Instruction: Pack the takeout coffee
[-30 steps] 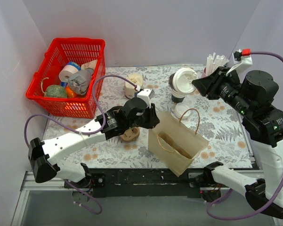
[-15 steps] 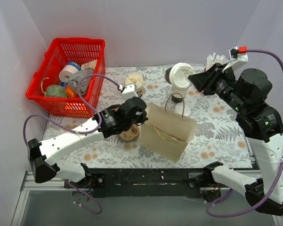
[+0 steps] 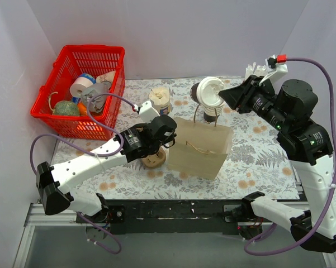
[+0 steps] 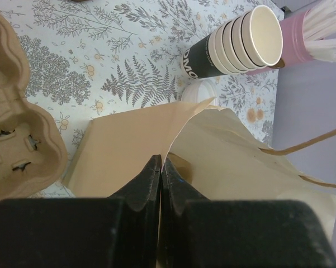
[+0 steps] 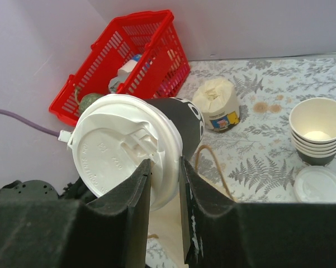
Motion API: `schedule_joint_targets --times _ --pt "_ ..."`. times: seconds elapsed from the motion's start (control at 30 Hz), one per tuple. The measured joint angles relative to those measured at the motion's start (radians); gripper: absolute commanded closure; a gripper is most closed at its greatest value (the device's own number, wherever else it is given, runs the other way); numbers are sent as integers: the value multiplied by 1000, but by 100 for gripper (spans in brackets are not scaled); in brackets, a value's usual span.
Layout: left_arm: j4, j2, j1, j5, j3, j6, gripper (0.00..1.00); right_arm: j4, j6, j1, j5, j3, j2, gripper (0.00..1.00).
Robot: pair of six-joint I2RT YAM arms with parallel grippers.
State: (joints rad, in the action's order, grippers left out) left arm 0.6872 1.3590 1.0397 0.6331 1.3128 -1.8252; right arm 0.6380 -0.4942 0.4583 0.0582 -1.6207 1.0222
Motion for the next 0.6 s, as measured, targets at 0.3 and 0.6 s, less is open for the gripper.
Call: schedule_joint_targets --times 0.3,0.6 --pt "-97 -68 -3 -51 -90 3 2 32 -77 0 156 7 -14 89" --pt "-119 -216 -3 -59 -147 23 2 149 -132 0 207 7 3 91"
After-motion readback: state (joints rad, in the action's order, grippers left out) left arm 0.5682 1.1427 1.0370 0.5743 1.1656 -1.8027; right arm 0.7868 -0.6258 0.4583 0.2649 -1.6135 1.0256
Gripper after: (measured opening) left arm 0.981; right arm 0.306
